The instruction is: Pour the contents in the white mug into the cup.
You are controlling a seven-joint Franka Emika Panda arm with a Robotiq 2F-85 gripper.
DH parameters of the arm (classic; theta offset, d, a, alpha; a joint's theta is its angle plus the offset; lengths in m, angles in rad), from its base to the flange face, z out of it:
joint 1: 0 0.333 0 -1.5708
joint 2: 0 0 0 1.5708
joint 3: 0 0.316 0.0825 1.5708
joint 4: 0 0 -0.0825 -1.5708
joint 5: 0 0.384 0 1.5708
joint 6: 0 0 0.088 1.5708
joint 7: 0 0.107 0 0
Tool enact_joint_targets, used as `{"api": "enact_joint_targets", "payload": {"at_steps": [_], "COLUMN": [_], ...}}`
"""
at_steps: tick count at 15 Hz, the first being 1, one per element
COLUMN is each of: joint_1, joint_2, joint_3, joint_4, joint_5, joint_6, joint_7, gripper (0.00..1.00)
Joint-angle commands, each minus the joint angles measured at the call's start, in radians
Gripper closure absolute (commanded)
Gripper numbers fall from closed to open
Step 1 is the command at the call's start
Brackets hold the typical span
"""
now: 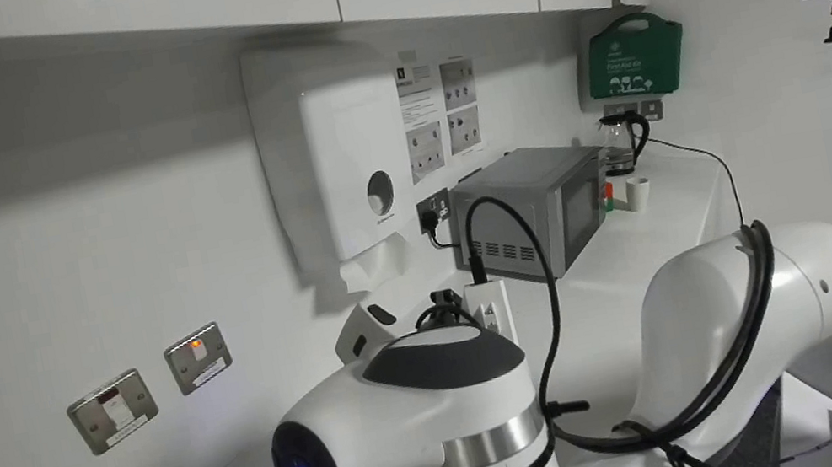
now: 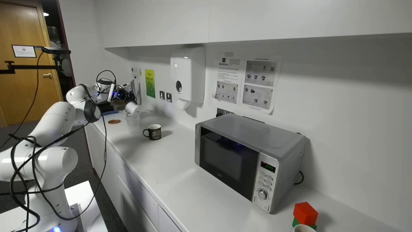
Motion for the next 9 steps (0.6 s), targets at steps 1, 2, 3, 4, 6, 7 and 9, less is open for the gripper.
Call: {"api": "enact_joint_targets", "payload": {"at_steps": [1, 2, 3, 4, 6, 7, 9], "joint_1": [0.014, 0.014, 0.014, 0.014, 0.015, 0.016, 0.018], "joint_2": [0.018, 0.02, 0.023, 0.026, 0.03, 0.031, 0.032], "joint_3": [-0.038, -0.04, -0.042, -0.044, -0.047, -0.047, -0.049], "joint_4": [0.033, 0.033, 0.034, 0.034, 0.033, 0.033, 0.033], "joint_5": [-0.049, -0.053, -0.057, -0.06, -0.066, -0.068, -0.073], "joint_6": [-0.031, -0.031, -0.031, -0.032, -0.031, -0.032, -0.031], "joint_7": [-0.055, -0.056, -0.056, -0.056, -0.057, -0.058, -0.058], "gripper": [0.99, 0.99, 0.99, 0.99, 0.99, 0.99, 0.99]}}
